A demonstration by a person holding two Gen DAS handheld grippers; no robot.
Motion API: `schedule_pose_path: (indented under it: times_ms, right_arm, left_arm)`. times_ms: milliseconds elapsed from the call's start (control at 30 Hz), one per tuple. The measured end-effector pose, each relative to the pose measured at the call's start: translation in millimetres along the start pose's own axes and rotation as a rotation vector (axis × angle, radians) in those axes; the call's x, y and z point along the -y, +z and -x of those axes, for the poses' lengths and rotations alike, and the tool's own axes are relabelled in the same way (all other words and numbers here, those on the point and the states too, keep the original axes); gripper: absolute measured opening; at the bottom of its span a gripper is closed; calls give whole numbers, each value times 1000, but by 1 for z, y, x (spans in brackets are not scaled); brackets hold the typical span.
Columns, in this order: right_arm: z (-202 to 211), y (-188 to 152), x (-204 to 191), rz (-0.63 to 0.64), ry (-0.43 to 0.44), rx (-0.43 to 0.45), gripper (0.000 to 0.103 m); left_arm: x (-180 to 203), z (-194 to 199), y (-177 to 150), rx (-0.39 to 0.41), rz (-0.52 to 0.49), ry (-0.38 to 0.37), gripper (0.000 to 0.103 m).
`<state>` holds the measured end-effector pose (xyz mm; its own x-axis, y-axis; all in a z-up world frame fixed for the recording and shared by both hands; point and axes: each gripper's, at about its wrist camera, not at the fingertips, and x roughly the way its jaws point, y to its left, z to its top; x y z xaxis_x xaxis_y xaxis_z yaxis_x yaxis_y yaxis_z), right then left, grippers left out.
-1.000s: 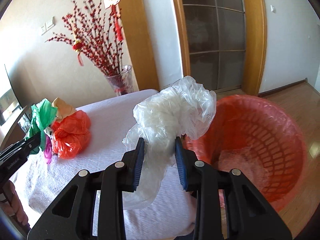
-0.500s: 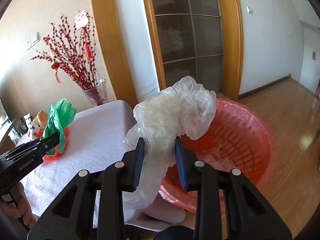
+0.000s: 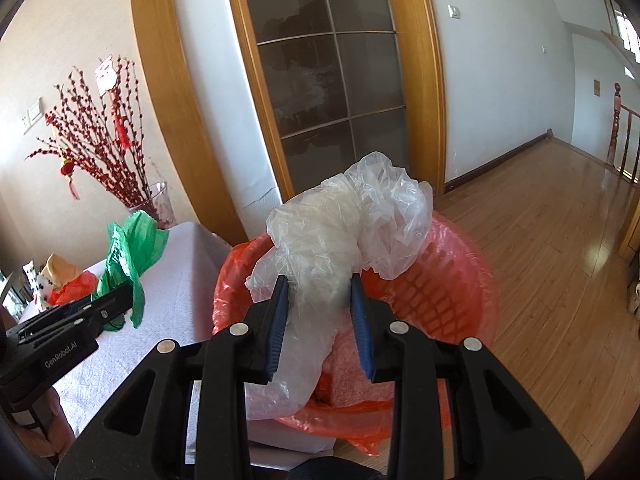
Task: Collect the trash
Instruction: 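Carry both held bags over the red-lined basket, then open both tools to drop the bags into the basket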
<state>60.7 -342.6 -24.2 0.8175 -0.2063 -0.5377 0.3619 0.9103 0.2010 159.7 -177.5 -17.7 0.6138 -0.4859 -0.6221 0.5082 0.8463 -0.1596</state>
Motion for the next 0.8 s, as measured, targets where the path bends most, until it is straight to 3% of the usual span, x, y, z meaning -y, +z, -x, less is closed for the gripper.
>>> schedule_pose_path:
  times_ms: [533, 800]
  right_arm:
    - [-13, 21, 29, -16, -33, 29, 35]
    - [-21, 21, 39, -46, -35, 10, 44]
  left_arm:
    - [49, -58, 19, -87, -21, -158, 32]
    - [56, -76, 16, -117, -28, -147, 46]
